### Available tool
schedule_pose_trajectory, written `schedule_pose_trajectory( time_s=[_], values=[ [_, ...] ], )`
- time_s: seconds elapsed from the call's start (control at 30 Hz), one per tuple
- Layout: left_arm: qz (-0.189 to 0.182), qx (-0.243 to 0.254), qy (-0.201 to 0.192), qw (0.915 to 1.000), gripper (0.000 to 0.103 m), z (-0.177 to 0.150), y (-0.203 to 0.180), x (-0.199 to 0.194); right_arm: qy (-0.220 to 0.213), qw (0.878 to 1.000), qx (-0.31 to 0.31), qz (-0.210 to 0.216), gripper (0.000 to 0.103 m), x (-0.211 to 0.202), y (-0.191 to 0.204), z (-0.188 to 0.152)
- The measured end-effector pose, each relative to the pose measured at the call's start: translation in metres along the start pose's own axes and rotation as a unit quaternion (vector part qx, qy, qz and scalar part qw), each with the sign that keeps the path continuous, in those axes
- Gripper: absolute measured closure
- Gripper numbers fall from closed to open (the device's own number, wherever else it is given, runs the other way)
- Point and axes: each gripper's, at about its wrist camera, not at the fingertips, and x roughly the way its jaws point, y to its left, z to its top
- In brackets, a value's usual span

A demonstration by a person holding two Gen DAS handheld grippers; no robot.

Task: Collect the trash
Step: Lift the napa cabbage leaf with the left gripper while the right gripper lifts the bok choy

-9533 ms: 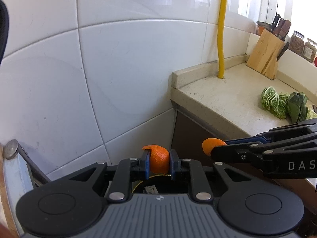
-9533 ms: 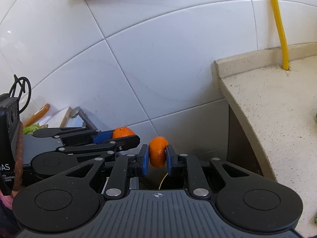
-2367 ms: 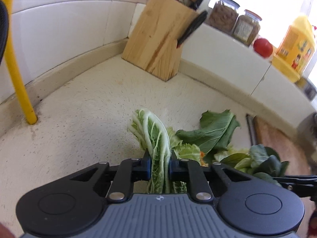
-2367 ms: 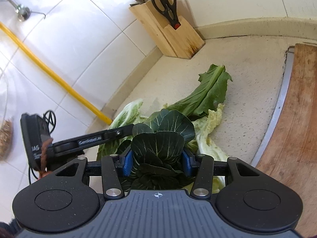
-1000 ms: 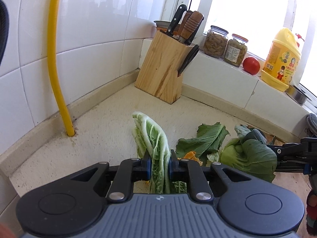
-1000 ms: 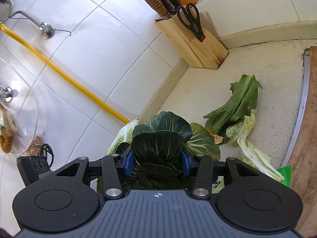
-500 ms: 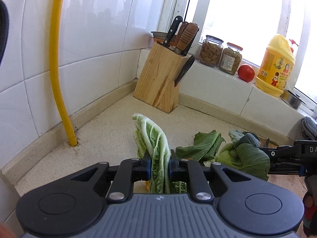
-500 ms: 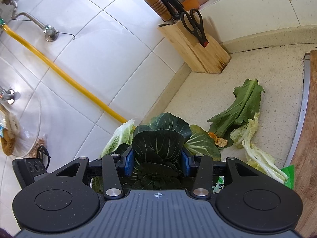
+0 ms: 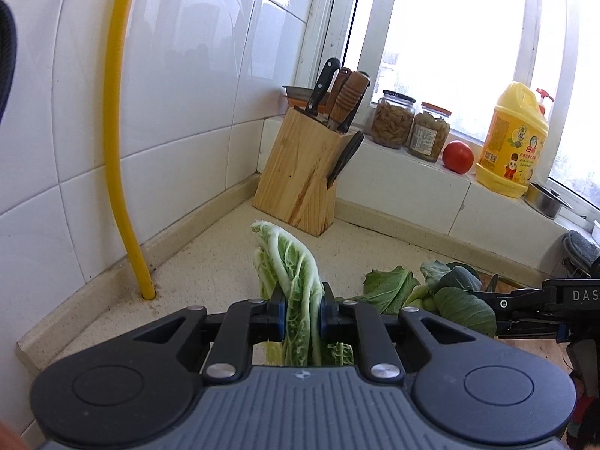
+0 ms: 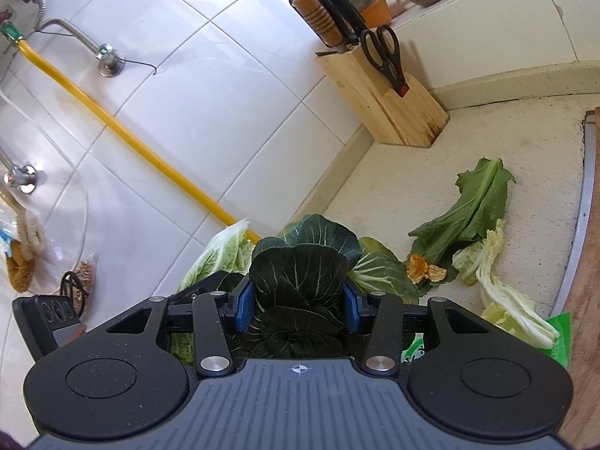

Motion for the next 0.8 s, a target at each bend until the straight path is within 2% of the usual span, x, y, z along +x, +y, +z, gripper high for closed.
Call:
schedule_pose_trajectory(
  time_s=[0.8],
  values=[
    [0.005,0.001,-0.029,0.9996,0.089,0.005,0.014,-0.035,-0.009,1.000,-0.023,0.010,0.050,0.009,0.039,-0.006]
  ],
)
